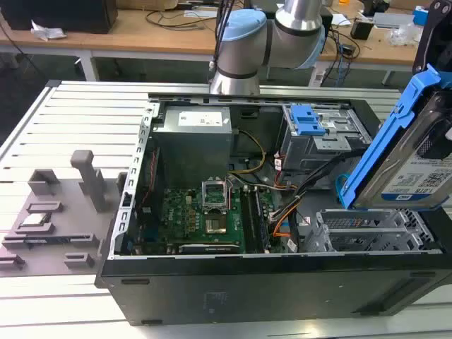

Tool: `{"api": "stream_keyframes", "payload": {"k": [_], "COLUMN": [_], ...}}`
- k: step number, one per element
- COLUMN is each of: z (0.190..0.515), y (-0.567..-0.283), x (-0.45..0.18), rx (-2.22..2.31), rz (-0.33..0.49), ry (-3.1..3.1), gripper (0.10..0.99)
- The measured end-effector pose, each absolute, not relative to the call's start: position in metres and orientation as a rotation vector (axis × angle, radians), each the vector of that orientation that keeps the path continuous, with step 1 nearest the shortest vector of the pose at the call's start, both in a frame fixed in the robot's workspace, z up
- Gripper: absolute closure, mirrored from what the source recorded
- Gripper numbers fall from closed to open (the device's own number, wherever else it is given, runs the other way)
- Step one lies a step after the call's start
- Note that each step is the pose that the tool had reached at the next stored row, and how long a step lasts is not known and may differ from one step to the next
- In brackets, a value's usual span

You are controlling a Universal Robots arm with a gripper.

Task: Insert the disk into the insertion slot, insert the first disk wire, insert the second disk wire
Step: 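Insert the disk into the insertion slot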

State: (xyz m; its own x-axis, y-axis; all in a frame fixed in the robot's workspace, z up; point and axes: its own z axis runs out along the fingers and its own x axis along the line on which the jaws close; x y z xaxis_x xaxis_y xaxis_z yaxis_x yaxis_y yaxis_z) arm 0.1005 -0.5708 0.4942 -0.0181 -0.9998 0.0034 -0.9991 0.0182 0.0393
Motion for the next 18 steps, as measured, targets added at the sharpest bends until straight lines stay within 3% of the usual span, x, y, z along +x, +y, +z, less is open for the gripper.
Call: {"api": "stream_keyframes", "payload": {"k": [18], "z": [0.463], "y": [-0.57], "x": [0.101], "rx": [2.181], "rz": [-0.043], "ry": [-2.221], "gripper": [0.725]}}
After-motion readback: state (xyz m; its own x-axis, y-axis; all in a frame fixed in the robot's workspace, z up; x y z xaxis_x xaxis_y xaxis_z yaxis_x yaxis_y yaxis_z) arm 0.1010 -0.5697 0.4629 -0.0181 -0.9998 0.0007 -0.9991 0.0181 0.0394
